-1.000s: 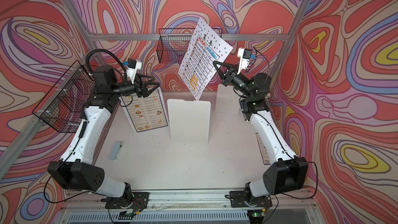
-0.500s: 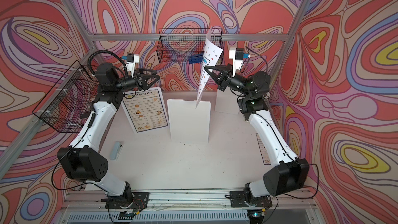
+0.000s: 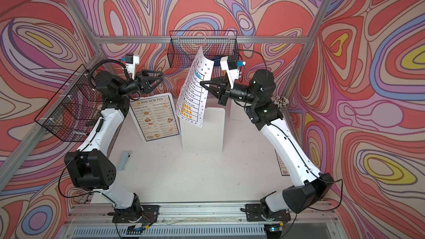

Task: Insert the menus into the narrow rack
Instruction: Pick up the menu from the center of the board.

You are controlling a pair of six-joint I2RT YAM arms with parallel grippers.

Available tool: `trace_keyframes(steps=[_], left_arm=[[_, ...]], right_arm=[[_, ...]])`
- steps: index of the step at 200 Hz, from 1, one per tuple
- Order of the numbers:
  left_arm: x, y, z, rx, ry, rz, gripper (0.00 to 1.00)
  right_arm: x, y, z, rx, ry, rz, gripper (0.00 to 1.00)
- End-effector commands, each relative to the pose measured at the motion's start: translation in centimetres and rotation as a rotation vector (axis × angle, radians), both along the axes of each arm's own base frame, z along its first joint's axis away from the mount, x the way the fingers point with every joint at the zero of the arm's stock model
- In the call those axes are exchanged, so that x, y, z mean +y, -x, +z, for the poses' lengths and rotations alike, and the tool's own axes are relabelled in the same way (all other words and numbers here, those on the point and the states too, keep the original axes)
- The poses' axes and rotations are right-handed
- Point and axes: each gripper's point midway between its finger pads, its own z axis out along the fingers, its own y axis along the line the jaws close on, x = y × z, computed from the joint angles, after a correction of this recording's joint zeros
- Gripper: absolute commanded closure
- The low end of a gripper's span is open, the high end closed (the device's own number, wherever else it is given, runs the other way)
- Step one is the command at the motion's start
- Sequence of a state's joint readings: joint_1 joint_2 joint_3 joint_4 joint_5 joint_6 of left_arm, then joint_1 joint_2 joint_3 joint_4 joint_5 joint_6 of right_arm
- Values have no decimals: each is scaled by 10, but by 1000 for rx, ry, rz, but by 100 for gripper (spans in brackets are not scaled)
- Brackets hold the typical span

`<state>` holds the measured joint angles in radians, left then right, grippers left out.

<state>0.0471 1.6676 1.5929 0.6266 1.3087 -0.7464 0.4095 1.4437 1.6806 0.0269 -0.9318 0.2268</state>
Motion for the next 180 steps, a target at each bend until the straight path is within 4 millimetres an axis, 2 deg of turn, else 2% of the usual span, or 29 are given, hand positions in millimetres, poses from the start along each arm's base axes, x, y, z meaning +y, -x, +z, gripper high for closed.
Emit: trace_keyframes(steps=[1,45,118,135,180], left_arm=[[-1,19,13,-68,-17,-4,23],[-2,30,14,-74,-27,-19,21],[-4,20,2,-37,-31,-41,20],[-8,25,3,-41,-27,-79,25],[-16,40,4,-56,-34,-146,48]], right_arm=[[1,12,7,-34,19,-3,100],[3,18,8,-47,26,3,100],[2,24,13,-61,25,-8,100],[2,20,13,-59,24,-26,100],[4,-3,14,-29,8,-95,100]])
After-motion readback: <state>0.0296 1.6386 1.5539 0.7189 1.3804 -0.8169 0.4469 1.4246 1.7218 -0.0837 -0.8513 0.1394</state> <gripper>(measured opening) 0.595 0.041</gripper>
